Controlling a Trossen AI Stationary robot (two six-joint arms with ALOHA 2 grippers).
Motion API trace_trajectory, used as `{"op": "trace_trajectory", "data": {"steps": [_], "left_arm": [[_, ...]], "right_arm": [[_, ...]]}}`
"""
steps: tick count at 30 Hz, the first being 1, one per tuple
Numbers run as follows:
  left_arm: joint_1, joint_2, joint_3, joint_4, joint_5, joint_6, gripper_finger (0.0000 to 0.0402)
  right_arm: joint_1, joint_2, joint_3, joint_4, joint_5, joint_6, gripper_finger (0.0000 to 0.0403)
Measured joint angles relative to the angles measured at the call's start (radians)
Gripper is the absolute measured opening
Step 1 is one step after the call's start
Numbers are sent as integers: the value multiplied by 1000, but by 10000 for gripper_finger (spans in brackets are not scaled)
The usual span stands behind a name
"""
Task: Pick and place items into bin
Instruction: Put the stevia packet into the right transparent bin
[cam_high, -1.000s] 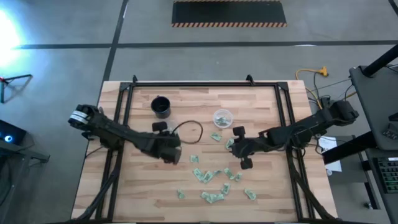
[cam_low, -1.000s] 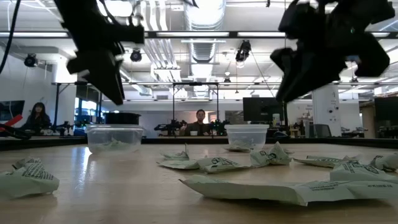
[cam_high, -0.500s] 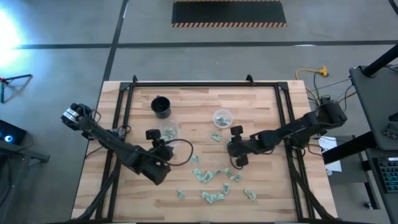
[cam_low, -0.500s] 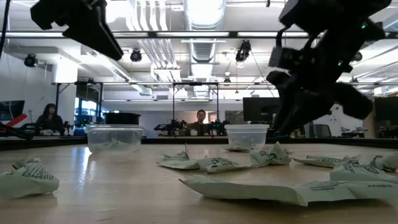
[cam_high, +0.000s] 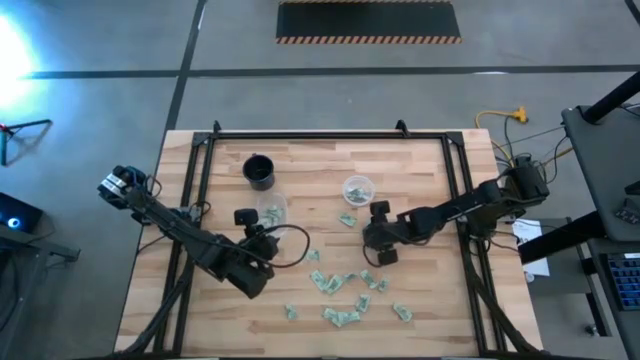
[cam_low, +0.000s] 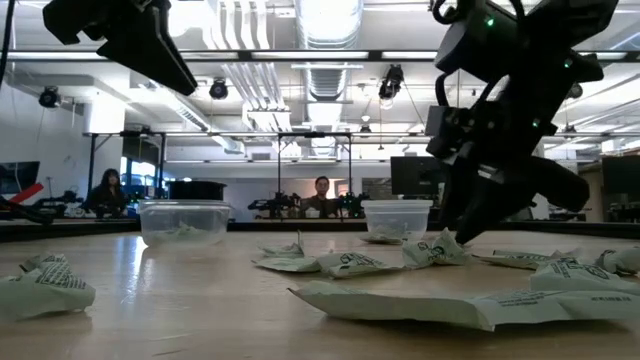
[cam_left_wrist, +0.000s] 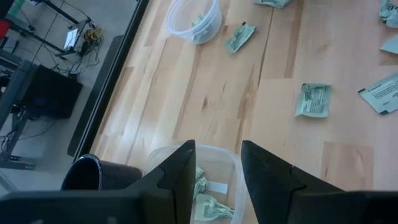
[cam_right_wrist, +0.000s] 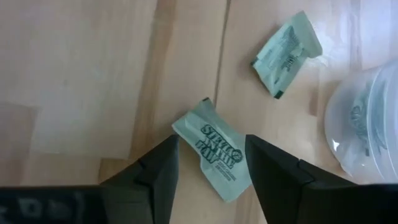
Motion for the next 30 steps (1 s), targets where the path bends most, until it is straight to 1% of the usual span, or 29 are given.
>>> {"op": "trace_trajectory", "data": {"steps": [2,7,15,22,30], "left_arm": [[0,0,0,0,0,0,113],[0,0,-1,0,0,0,113],[0,1,-1,0,0,0,113],[0,1,-1,0,0,0,113],[0,1,-1,0,0,0,113]], "right_arm": [[-13,0,0,0,-4,18,177],[-41,19,1,2,-62,35,175],[-69,45,3,6,-118,46,156],[-77,41,3,3,-147,72,104],[-77,42,2,2,-175,14,16]]}}
